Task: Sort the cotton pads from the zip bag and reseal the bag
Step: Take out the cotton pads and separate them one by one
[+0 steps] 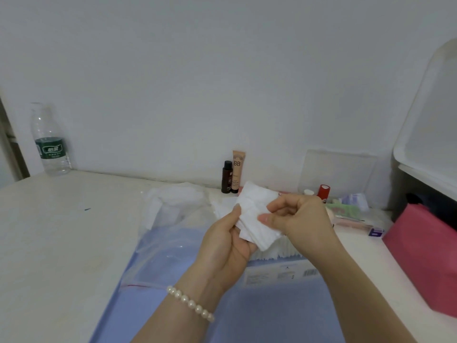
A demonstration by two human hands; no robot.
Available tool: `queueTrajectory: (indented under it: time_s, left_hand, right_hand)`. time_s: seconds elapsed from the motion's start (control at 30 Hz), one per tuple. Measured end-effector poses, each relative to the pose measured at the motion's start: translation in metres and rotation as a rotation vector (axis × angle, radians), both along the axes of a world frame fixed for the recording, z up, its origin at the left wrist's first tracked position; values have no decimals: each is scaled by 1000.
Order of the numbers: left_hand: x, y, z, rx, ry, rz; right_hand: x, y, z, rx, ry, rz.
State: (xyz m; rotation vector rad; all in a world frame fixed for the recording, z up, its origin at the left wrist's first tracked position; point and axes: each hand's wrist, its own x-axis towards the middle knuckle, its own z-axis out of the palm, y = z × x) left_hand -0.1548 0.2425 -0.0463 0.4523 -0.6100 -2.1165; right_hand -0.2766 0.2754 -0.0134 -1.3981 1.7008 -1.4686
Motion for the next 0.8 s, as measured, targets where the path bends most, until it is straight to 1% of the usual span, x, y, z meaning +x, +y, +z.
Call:
queueTrajectory:
  time_s: [0.13,0.33,0.47,0.6,0.67,0.8]
  left_hand:
    - [1,1,-1,34,32,-16]
    - [4,2,0,24,53,-57]
    - [4,-2,-2,47,47,-47]
    - [5,-3,-3,64,81,-68]
    - [5,-4,-3,70,98,-56]
    - [4,-5,-4,110,121,-22]
  right_hand:
    - [2,-2,-4,-7,126,-25]
    - [2,0,-4,-53,267,39]
    - [3,-1,-5,-183,276,49]
    - [0,2,-4,-262,303,103]
    - [-8,2,0,-268,217,101]
    - [-31,5,9,-177,-210,-24]
